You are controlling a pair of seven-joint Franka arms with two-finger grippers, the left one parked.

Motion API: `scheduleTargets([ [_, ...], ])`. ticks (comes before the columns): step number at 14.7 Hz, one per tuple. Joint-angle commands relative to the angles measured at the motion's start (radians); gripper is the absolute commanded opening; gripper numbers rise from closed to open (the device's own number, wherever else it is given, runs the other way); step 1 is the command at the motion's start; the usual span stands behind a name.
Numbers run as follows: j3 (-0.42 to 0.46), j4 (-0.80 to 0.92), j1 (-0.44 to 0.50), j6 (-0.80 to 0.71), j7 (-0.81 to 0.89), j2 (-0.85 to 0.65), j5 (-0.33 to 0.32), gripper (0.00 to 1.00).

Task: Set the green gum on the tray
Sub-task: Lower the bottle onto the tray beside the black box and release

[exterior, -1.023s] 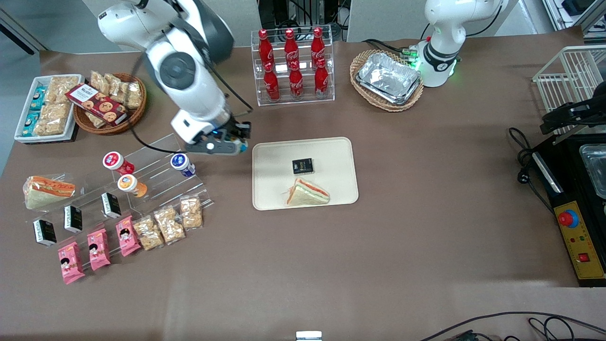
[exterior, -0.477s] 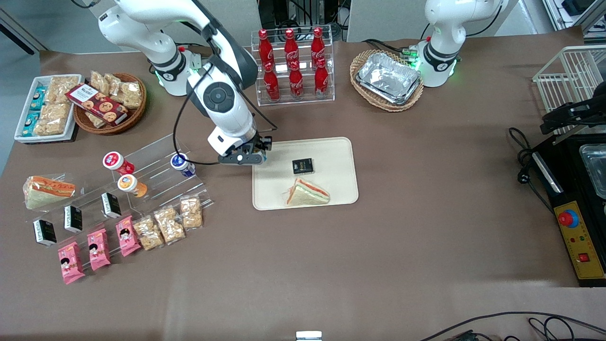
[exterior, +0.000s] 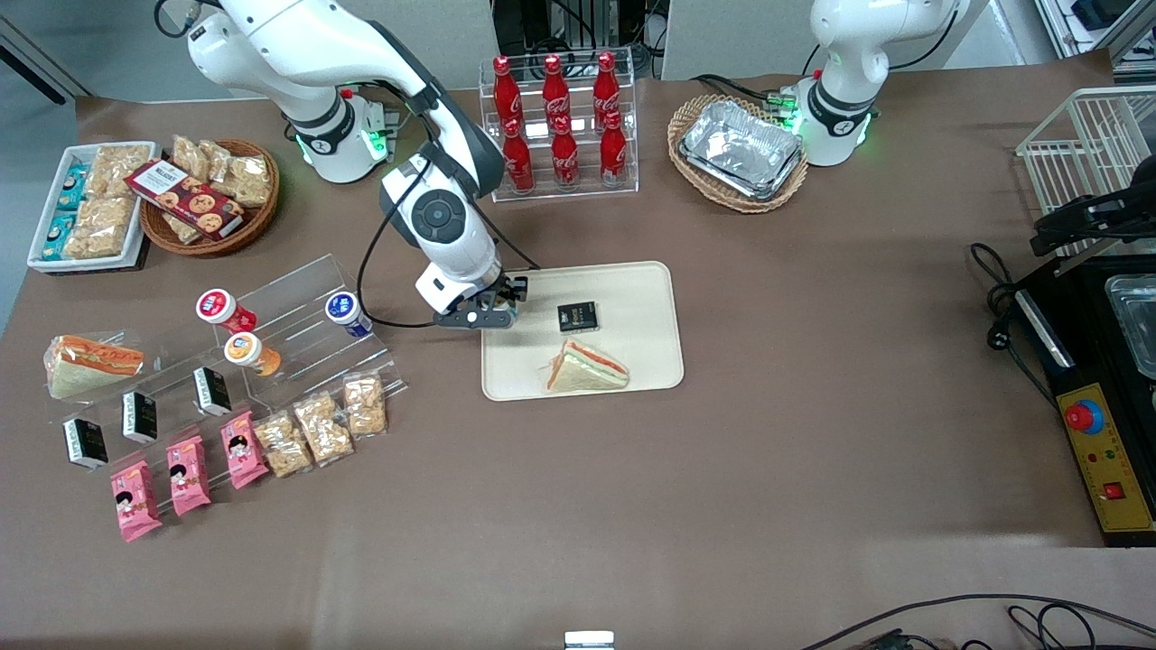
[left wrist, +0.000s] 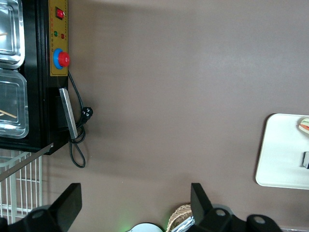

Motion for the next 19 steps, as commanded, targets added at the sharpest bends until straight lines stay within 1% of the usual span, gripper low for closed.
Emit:
scheduleTargets([
  [1,-0.01,0.008,0.03,0.032,0.035,0.019,0.011,0.41],
  [2,-0.01,0.008,0.03,0.039,0.038,0.021,0.012,0.43],
  [3,-0.01,0.008,0.041,0.045,0.052,0.027,0.012,0.49],
  [4,-0.01,0.009,0.045,0.055,0.066,0.033,0.011,0.5],
  [5,-0.01,0.009,0.045,0.065,0.067,0.038,0.011,0.54],
  [6,-0.01,0.009,0.045,0.066,0.067,0.039,0.012,0.77],
  [8,-0.01,0.011,0.047,0.075,0.069,0.044,0.012,0.85],
  [9,-0.01,0.011,0.051,0.077,0.069,0.044,0.012,0.86],
  [10,-0.01,0.012,0.051,0.077,0.07,0.045,0.012,1.0],
  [12,-0.01,0.014,0.047,0.075,0.074,0.042,0.012,1.0],
  [14,-0.016,0.017,0.035,0.06,0.057,0.007,0.009,1.0],
  [15,-0.025,0.02,0.027,0.027,0.048,-0.019,0.002,1.0],
  [16,-0.031,0.03,0.003,-0.034,0.002,-0.05,0.0,1.0],
  [19,-0.03,0.06,-0.103,-0.217,-0.161,-0.157,0.001,1.0],
])
